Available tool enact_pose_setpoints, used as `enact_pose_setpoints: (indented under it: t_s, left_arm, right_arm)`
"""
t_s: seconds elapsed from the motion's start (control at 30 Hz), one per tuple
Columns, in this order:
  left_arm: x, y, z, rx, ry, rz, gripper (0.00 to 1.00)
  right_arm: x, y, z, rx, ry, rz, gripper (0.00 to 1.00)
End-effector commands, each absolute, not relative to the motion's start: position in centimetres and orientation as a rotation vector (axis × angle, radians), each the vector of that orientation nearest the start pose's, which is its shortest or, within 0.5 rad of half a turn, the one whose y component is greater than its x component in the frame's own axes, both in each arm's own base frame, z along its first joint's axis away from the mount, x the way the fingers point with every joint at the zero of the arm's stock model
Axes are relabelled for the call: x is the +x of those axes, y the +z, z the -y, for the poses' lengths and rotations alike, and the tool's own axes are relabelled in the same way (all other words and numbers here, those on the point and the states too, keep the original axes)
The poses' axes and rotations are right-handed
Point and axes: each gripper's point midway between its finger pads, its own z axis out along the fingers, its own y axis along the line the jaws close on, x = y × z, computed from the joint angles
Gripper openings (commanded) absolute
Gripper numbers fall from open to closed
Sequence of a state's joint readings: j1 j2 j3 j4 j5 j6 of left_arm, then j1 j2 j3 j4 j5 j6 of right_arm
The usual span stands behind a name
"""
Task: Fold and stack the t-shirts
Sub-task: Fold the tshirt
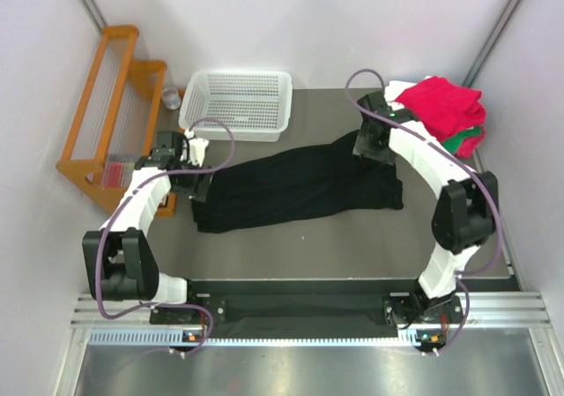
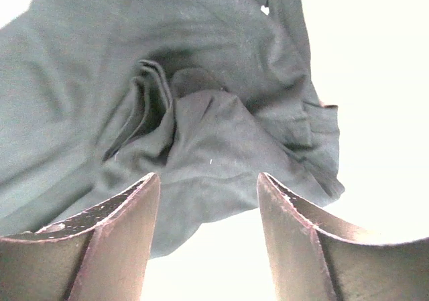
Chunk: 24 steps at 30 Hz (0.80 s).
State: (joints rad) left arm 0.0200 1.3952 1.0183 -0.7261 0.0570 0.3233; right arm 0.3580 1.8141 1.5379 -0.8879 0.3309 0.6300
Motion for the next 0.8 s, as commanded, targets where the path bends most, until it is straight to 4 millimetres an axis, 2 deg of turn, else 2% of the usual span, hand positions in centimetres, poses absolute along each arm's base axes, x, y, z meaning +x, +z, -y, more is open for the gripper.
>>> enact_pose_setpoints:
  t_s: [0.0,0.1,0.13,0.23,0.3,0.37,0.43,0.67,0.77]
  left_arm:
    - [33.1,12.7,1.1,0.384,-0.110,-2.538,0.89]
    - [33.4,12.8,2.2,0.418,-0.150,-2.540,0.89]
    - [33.3,12.6,3.8,0.494,-0.157,-2.535,0.89]
    - [32.7,11.0,5.1,0.621,-0.113,-2.547,0.89]
    - [32.5,9.6,4.1,0.648,0.013,-2.570,0.89]
    - [33.4,9.2,3.7,0.640,0.059,-2.553,0.89]
    - [34.9,9.4,2.4,0.611,0.137,-2.529,0.89]
    - [39.6,11.4,3.3,0.620,0.125,-2.438,0.89]
    - [41.0,11.6,3.3,0.619,0.149,-2.397,0.89]
  right_arm:
    - [38.1,17.9,-11.4,0.462,-0.009,-2.472,0.62]
    - [38.5,18.6,-12.4,0.448,0.074,-2.447,0.64]
    - [38.5,18.3,-13.0,0.436,0.113,-2.460,0.64]
    - [38.7,16.1,-14.5,0.401,0.137,-2.507,0.64]
    - [38.5,14.5,-15.7,0.363,0.127,-2.548,0.64]
    - [38.1,13.7,-16.7,0.332,0.122,-2.569,0.63]
    - [38.0,13.0,-16.9,0.327,0.101,-2.570,0.63]
    - [36.6,10.5,-15.8,0.363,0.027,-2.601,0.63]
    - [36.0,9.8,-15.3,0.378,0.002,-2.609,0.63]
